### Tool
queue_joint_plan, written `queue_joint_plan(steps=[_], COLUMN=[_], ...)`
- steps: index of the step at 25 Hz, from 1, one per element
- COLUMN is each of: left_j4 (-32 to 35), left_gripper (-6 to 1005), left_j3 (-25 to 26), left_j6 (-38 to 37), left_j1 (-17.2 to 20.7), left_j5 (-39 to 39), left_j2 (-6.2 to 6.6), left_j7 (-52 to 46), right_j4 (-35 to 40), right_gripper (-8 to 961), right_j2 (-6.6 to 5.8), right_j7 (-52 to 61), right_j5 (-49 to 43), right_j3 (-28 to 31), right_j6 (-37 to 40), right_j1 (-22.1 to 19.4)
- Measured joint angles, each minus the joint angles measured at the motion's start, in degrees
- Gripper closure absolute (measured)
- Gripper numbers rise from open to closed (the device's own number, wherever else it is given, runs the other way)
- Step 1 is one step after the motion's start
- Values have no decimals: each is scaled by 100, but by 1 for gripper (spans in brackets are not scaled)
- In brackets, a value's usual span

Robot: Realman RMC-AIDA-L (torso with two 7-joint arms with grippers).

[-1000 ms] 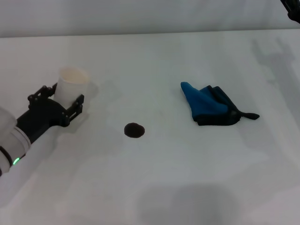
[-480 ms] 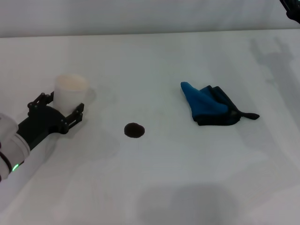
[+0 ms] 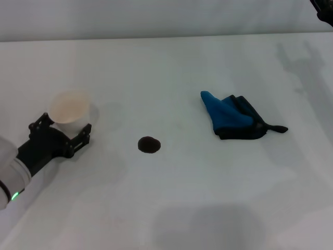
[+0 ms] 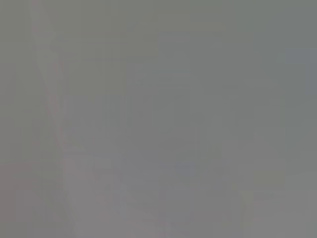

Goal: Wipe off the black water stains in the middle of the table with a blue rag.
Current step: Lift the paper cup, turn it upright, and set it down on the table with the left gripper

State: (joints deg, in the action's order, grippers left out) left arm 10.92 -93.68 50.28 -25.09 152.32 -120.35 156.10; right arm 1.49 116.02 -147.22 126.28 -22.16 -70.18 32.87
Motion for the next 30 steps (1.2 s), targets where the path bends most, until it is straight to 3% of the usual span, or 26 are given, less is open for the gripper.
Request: queue_joint_plan(steps=[14, 23, 30], left_j4=[60, 62, 58], left_gripper=[211, 212, 150], left_j3=[-64, -62, -282], left_j6=[524, 483, 440], left_j1=[486, 438, 328], left_j5=[8, 77, 88], left_j2=[18, 21, 23], left_j7=[-12, -10, -61], right_j4=[-62, -61, -61], right_gripper=[98, 100, 101], right_j2=[-3, -9, -9], right_j7=[0, 0, 0], right_j5=[-10, -17, -16], right_j3=[28, 11, 10], right_j6=[-22, -49, -150], right_j1=[0, -1, -47])
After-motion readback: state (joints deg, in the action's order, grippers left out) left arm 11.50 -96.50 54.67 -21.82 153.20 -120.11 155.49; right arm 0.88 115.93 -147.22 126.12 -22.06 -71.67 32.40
